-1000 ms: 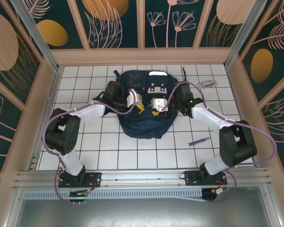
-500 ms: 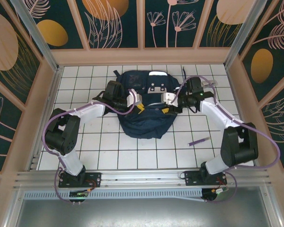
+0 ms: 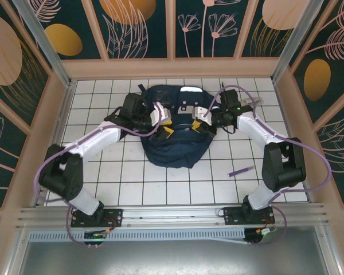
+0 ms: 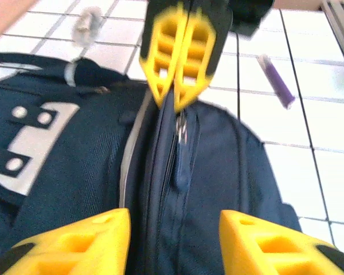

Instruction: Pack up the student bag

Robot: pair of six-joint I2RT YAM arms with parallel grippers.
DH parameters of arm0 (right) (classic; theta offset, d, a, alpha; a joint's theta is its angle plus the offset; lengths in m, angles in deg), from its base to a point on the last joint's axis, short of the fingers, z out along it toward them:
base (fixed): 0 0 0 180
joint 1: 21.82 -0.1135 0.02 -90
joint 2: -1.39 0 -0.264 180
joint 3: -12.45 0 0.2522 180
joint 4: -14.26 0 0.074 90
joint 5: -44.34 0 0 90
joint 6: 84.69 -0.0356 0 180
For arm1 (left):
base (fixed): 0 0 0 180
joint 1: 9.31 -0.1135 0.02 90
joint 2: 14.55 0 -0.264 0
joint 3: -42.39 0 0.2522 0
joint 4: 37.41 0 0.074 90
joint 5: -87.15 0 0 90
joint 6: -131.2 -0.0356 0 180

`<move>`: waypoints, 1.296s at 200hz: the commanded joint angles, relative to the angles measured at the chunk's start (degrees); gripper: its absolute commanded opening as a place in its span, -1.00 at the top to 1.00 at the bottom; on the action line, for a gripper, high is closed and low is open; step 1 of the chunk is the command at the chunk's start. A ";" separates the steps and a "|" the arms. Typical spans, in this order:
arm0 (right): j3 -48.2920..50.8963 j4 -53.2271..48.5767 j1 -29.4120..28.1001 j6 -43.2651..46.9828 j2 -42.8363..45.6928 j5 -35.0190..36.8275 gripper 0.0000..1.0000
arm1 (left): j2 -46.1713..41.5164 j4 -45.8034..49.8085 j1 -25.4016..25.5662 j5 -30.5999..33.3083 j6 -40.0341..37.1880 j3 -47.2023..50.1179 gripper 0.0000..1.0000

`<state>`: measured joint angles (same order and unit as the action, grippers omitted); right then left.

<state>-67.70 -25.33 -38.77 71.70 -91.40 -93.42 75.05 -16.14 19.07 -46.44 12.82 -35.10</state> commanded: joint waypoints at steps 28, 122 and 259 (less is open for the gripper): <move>2.27 10.78 -3.31 -8.73 1.33 -3.23 1.00 | -4.93 -3.30 3.18 8.78 31.29 3.84 0.18; -1.51 7.45 -3.43 -9.13 -0.68 -6.61 1.00 | 4.77 2.91 3.17 12.57 52.13 -1.80 0.36; -1.54 5.83 -4.39 -5.11 0.17 -7.78 1.00 | 8.21 4.80 3.61 4.56 52.86 -4.13 0.08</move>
<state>-66.55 -19.67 -41.87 64.18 -92.41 -94.80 80.38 -10.69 22.33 -34.88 67.01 -37.52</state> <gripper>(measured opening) 0.052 0.458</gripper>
